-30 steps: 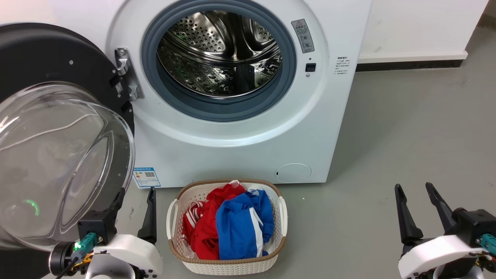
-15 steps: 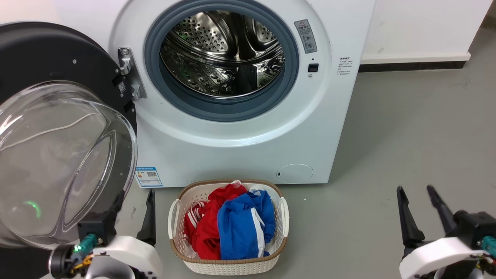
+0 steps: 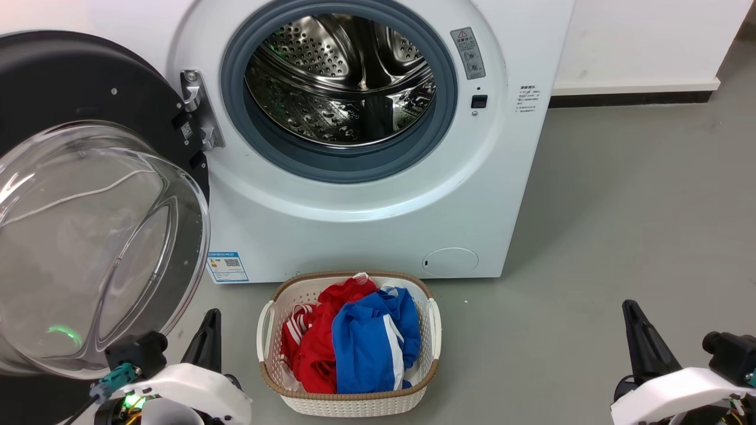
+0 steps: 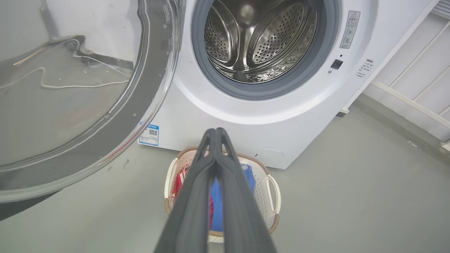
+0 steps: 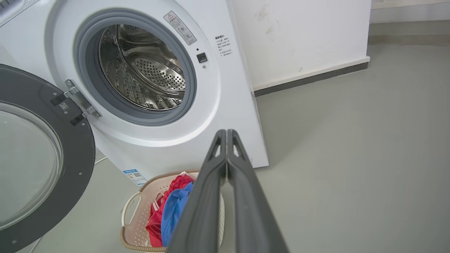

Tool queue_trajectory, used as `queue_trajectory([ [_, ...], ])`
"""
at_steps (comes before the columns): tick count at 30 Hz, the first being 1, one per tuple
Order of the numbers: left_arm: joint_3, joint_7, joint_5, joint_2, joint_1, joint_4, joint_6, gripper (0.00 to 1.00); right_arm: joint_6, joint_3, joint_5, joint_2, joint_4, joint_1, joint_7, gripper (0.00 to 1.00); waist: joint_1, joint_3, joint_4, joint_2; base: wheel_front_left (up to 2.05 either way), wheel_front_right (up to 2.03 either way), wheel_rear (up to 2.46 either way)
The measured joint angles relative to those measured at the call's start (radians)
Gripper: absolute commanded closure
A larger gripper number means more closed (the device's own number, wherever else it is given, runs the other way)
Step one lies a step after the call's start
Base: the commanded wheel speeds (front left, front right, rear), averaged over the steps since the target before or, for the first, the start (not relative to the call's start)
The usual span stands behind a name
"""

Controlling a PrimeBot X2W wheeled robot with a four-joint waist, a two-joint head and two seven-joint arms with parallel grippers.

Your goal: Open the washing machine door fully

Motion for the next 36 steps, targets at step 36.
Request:
queue_trajectory([
  [36,0.163,0.094,-0.417,-0.114,-0.022,0.038,-0.124,1.00,0.000,-0.009,0.552,0.004,0.062,-0.059,0.057,1.00,0.0000,0.015,0.008,0.0000,0.00,0.00,0.00],
])
